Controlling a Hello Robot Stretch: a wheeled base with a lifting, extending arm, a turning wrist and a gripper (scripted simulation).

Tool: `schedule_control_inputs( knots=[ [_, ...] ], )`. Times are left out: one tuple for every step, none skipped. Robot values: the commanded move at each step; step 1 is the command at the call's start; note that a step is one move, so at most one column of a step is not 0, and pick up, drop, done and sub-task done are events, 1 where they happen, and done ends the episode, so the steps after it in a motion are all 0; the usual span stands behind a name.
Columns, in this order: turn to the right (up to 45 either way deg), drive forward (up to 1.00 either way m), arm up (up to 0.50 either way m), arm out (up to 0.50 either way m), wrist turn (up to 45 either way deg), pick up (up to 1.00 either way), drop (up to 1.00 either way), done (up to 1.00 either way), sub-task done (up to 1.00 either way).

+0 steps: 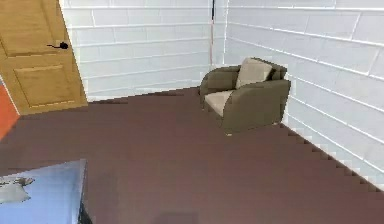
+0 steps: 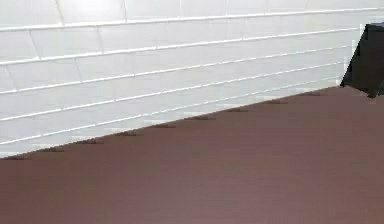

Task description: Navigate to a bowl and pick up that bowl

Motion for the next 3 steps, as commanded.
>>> schedule_control_inputs(
  knots=[
    [-18.0, 0.0, 0.0, 0.0, 0.0, 0.0, 0.0, 0.0, 0.0],
    [0.0, 1.0, 0.0, 0.0, 0.0, 0.0, 0.0, 0.0, 0.0],
    [-12.0, 0.0, 0.0, 0.0, 0.0, 0.0, 0.0, 0.0, 0.0]
  ],
)
